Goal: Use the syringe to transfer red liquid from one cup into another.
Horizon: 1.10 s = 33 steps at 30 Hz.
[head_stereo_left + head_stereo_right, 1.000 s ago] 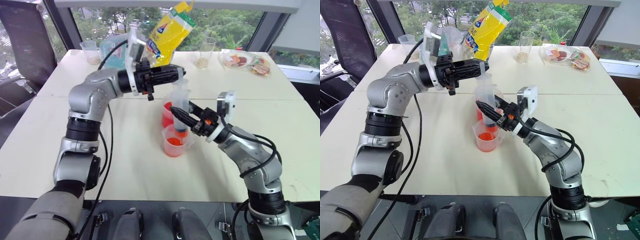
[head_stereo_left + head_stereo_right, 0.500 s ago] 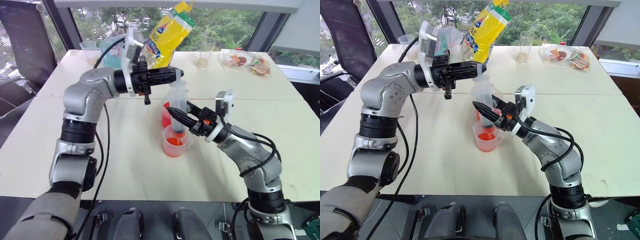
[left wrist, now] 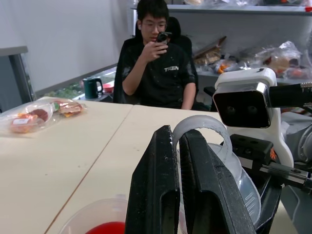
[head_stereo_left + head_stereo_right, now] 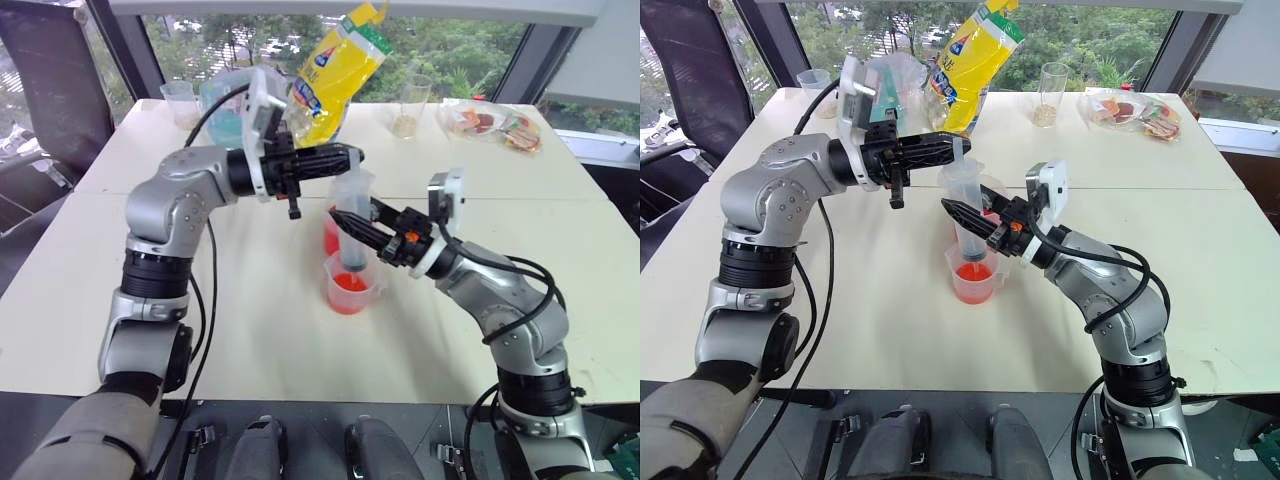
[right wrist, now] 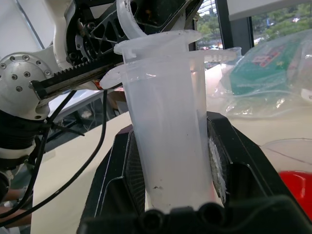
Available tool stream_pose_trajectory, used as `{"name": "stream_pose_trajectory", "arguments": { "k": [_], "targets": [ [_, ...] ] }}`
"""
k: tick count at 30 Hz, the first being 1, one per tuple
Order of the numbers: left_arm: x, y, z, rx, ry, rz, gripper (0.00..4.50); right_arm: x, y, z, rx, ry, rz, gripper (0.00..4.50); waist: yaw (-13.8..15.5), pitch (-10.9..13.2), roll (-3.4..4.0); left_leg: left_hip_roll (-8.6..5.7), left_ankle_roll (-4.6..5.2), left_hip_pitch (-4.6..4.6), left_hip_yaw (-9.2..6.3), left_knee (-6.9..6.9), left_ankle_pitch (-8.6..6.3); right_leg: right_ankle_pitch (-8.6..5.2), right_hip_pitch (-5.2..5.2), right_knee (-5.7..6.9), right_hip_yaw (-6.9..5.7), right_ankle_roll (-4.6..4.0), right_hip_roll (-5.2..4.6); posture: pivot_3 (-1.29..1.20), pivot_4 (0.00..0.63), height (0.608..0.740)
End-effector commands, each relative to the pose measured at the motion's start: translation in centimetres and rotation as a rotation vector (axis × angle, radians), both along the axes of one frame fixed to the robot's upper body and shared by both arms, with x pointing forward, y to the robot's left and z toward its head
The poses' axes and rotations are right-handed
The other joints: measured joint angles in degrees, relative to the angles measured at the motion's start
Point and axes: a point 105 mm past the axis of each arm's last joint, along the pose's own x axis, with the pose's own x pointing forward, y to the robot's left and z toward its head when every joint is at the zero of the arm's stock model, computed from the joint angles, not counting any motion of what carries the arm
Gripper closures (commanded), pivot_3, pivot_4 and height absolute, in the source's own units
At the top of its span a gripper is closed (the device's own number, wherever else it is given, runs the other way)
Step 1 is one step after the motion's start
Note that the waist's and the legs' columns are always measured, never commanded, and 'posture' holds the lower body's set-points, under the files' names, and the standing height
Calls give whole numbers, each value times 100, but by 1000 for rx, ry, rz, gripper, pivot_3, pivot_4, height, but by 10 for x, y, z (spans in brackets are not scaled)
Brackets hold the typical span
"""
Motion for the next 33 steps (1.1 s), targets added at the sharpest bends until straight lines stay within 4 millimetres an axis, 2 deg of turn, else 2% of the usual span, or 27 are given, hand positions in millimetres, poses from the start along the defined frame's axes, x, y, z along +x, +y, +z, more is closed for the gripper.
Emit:
{"name": "stream_pose_trajectory", "arguments": {
  "k": [1,5,8,11,12,19,24,26,29,30,33],
  "targets": [
    [-18,-28,-26,92,56,-132,4462,-10,-4,53,100,-192,-3,3139,-1,0,0,0,0,0,0,0,0,0,0,0,0,0,0,0,150,740],
    [-13,-19,-14,65,62,-105,3198,-11,0,44,101,-149,13,3139,-11,0,0,0,0,0,0,0,0,0,0,0,0,0,0,0,150,740],
    [-7,-4,-2,50,30,-45,1625,-12,3,35,98,-110,26,3139,-20,0,0,1,0,1,0,-1,0,0,0,1,1,0,1,0,150,740],
    [-3,12,6,43,13,5,336,-11,4,30,98,-88,29,3139,-12,0,0,1,0,1,0,-1,0,0,0,1,0,0,0,0,150,740],
    [-1,20,9,40,9,26,79,-11,3,28,97,-83,27,3139,-10,0,0,1,0,1,0,0,0,0,0,0,0,0,0,0,150,740],
    [0,53,16,35,-6,129,79,-6,-3,29,95,-76,4,3139,-10,0,0,0,0,1,0,-1,0,0,0,-1,-1,0,-2,0,150,740],
    [-3,64,6,43,22,171,79,7,-20,57,162,-63,-63,3139,-20,0,0,2,0,1,0,-1,0,0,0,1,0,0,-3,0,150,740],
    [-6,65,-4,60,39,177,79,24,-38,72,193,-14,-160,3139,-15,0,0,1,0,2,1,0,0,0,0,2,0,0,-6,0,150,740],
    [-9,62,-15,71,52,176,79,53,-71,73,145,161,-323,3139,10,0,0,1,0,2,1,0,0,0,1,2,1,0,-11,0,150,740],
    [-10,61,-17,72,54,173,79,59,-81,70,118,235,-360,3139,23,0,0,1,0,1,-1,0,0,0,2,0,-2,0,-12,0,150,740],
    [-13,57,-22,69,60,166,79,73,-113,42,-61,475,-487,3139,35,0,0,-1,5,-3,-1,-2,-3,0,3,-10,-2,-1,-16,0,150,740]
  ]
}}
